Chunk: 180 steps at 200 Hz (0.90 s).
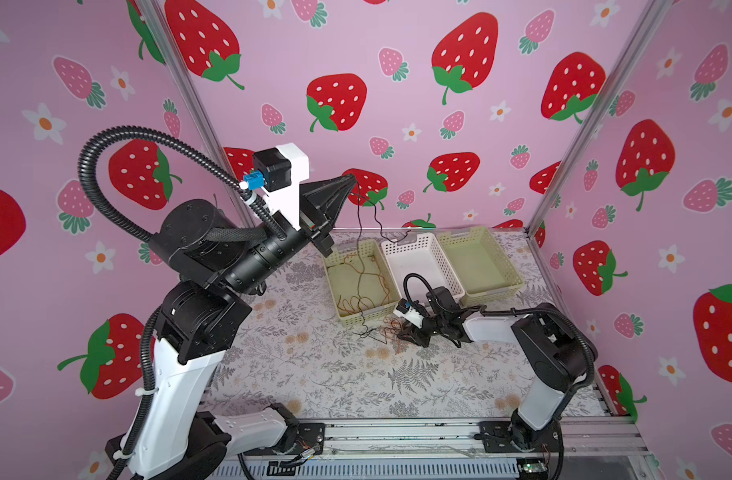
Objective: Untangle the cables
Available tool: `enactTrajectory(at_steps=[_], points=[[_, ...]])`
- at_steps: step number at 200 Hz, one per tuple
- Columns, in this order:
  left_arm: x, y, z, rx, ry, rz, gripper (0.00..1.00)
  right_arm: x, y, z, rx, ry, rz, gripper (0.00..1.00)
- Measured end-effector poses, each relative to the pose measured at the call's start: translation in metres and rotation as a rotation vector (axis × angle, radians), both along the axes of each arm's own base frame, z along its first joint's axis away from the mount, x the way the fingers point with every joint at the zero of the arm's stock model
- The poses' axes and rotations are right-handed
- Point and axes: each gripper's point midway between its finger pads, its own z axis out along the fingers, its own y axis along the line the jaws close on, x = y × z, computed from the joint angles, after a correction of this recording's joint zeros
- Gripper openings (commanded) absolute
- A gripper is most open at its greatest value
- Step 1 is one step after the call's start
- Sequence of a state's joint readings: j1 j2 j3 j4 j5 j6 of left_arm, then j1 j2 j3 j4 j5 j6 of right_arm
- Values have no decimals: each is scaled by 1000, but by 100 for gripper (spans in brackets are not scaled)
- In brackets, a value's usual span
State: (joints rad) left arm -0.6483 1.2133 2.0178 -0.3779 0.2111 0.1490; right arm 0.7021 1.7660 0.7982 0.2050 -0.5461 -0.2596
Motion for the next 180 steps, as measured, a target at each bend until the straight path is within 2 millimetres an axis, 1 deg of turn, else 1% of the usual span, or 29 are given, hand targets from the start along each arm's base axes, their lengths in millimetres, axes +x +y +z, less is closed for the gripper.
enactTrajectory(at_steps=[25, 35, 43, 48, 59, 74, 88, 104, 123, 152, 172, 180], points=[[-4, 6, 14, -1, -39, 21, 0, 2, -3, -4, -23, -4, -18, 39], [-4, 6, 17, 1, -48, 26, 0, 3, -5, -4, -31, -6, -25, 39], [-4, 7, 17, 5, -50, 32, 0, 4, -6, -5, -37, -5, -32, 37], [-3, 7, 16, 9, -52, 35, 0, 4, -6, -6, -40, -5, -35, 35], [0, 6, 14, 21, -52, 45, 0, 5, -8, -7, -49, 1, -49, 26], [7, 4, 12, 40, -51, 67, 0, 7, -11, -10, -64, 6, -69, 11], [13, 5, 12, 52, -59, 102, 0, 10, -16, -12, -80, 30, -108, 3], [20, 9, 10, 69, -65, 149, 0, 13, -22, -10, -96, 43, -151, 1], [23, 17, 8, 86, -72, 201, 0, 19, -34, 1, -121, 24, -204, 0], [28, 35, -9, 114, -51, 287, 0, 28, -53, 21, -149, -13, -285, 0], [37, 52, -25, 131, -20, 356, 0, 40, -76, 24, -187, -20, -365, 0], [42, 60, -31, 135, -5, 392, 0, 45, -88, 23, -207, -17, -407, 0]])
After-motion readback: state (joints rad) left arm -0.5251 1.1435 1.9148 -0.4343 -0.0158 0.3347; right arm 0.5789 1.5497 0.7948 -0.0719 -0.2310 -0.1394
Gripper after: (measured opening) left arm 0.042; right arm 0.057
